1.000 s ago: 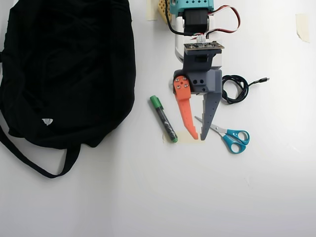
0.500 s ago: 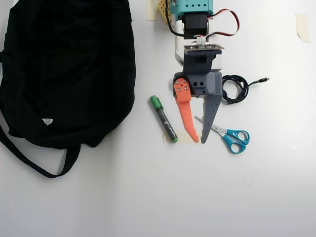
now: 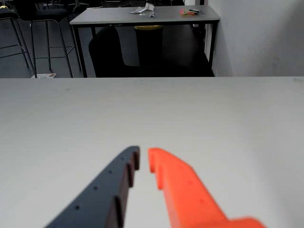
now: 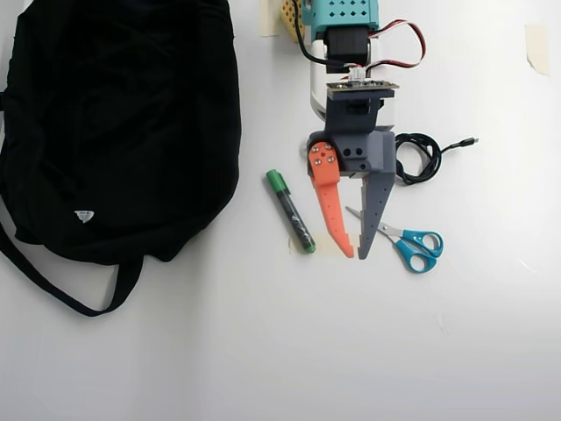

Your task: Put the green marker into the black bag

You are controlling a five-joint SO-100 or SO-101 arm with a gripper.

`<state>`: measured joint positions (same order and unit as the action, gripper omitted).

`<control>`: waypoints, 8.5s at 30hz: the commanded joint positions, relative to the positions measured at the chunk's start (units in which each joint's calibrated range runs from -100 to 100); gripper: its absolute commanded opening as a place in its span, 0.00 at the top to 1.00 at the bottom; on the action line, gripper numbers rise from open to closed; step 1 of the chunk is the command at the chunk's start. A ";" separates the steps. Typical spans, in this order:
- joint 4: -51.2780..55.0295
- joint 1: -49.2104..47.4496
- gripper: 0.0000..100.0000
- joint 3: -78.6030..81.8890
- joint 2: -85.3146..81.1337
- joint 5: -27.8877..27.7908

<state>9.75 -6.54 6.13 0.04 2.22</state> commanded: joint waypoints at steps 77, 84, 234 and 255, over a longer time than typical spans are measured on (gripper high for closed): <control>24.36 0.33 0.97 -2.90 -1.62 0.09; 27.46 0.41 0.97 -2.90 -1.62 0.14; 55.89 0.48 0.97 -4.69 -1.62 2.44; 55.89 0.56 0.97 -4.60 -1.29 2.13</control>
<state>65.39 -5.58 3.30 0.04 4.62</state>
